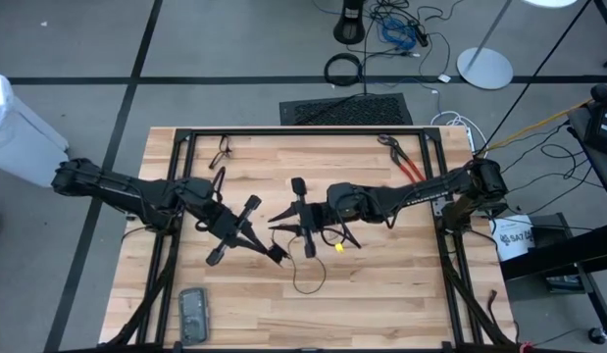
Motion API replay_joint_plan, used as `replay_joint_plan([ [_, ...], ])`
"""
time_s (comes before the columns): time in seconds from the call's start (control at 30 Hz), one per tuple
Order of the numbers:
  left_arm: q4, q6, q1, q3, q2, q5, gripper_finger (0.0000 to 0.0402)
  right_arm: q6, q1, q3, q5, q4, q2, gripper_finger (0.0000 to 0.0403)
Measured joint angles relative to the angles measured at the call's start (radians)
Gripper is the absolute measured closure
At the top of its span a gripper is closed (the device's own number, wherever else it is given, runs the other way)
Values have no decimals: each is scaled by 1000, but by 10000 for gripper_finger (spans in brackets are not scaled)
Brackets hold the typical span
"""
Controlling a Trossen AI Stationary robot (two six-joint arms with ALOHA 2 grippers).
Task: Coil cords
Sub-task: Coil the black wire onto the spool
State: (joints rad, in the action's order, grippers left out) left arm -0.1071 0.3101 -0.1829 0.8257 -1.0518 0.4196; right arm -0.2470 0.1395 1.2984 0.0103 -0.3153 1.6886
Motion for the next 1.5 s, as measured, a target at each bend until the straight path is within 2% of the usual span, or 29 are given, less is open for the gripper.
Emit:
replay_joint_plan([
  [0.27,-105,20,0,0,-65,63,400,15,-28,0,102,5,0,351],
  [0.53,-232,19,0,0,-108,133,400,41,-82,0,104,143,0,351],
  [0.7,-263,21,0,0,-108,130,400,94,-108,0,175,200,0,351],
  [0.93,-356,20,0,0,-107,88,400,159,-88,0,179,202,0,351],
  [1.1,-357,13,0,0,-107,28,400,193,-44,0,171,236,0,351],
  [1.17,-356,12,0,0,-102,2,400,210,-24,0,145,259,0,351],
  [1.33,-340,-6,0,0,-77,-56,400,231,25,-1,-24,377,0,351],
  [1.5,-285,-16,0,0,-41,-131,400,270,58,-1,-121,460,1,346],
])
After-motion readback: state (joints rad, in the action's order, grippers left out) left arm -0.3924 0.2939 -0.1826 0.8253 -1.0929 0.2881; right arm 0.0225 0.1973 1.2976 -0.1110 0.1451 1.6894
